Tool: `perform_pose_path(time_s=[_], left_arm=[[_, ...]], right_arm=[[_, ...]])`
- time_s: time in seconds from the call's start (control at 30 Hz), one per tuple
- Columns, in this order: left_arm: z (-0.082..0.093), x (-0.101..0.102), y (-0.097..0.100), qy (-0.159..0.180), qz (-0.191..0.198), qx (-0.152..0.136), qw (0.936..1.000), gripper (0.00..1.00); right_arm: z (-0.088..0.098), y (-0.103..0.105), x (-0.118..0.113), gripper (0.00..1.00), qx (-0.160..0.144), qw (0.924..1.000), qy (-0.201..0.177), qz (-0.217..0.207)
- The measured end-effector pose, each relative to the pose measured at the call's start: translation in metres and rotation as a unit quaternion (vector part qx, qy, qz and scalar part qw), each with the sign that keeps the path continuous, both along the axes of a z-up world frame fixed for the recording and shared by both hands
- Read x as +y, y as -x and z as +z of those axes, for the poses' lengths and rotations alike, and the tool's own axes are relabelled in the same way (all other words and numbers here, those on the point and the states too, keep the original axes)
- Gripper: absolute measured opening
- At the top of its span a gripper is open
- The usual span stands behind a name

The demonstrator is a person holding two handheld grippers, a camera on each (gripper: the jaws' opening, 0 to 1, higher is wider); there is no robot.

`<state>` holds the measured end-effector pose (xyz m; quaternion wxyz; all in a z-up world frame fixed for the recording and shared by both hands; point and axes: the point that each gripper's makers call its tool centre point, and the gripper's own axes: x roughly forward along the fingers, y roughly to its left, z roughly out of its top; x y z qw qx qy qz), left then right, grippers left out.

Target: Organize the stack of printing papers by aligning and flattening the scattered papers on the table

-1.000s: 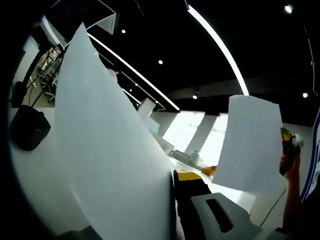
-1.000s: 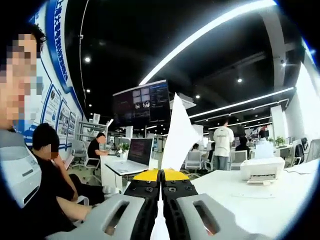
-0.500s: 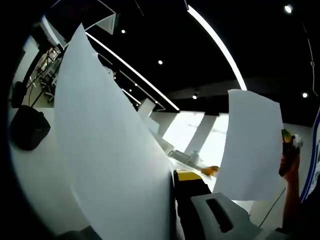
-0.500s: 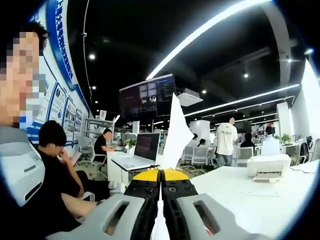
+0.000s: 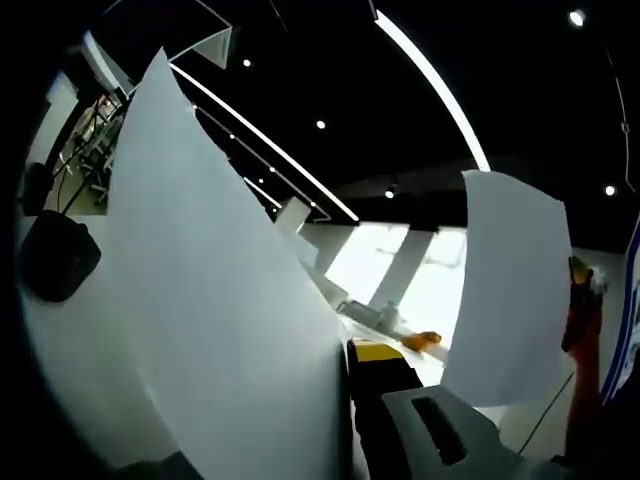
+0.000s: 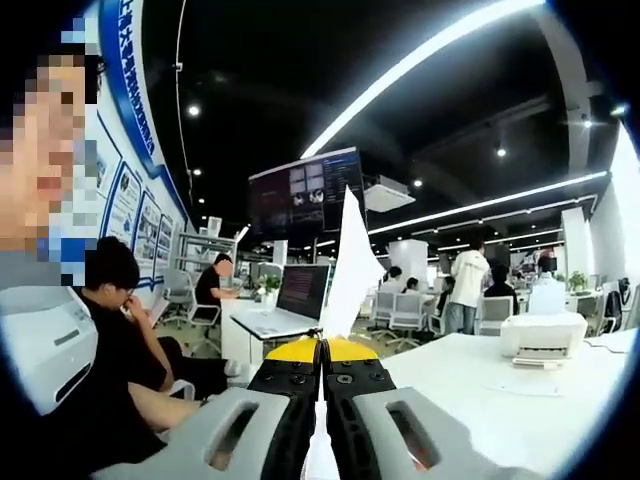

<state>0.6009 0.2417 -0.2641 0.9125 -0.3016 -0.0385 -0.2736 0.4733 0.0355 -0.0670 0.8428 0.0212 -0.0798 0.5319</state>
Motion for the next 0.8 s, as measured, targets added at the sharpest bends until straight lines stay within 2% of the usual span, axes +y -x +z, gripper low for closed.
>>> perform_pose_path(time_s=[0.1, 0.27, 0.37, 0.43, 0.53, 0.8], left_arm=[[0.0, 0.0, 0.0, 0.001, 0.0, 0.0, 1.0, 0.08], [0.0, 0.0, 0.0, 0.0, -0.001, 0.0, 1.0, 0.08], [0.0, -0.001, 0.0, 0.001, -0.001, 0.0, 1.0, 0.08], [0.0, 0.0, 0.0, 0.001, -0.001, 0.0, 1.0, 0.08], [0.0, 0.0, -0.001, 0.002, -0.002, 0.001, 1.0, 0.08], [-0.001, 0.0, -0.002, 0.001, -0.003, 0.003, 1.0, 0.08]], right_arm=[[-0.003, -0.004, -0.002, 0.0, 0.011, 0.9999, -0.001, 0.003], [-0.011, -0.007, 0.0, 0.0, 0.046, 0.9981, -0.009, 0.04], [-0.019, -0.022, -0.005, 0.0, 0.088, 0.9945, -0.03, 0.047], [-0.032, -0.044, -0.014, 0.0, 0.117, 0.9922, -0.035, 0.024], [-0.05, -0.061, -0.018, 0.0, 0.155, 0.9874, -0.029, 0.013], [-0.084, -0.092, -0.024, 0.0, 0.17, 0.9849, 0.004, -0.031]])
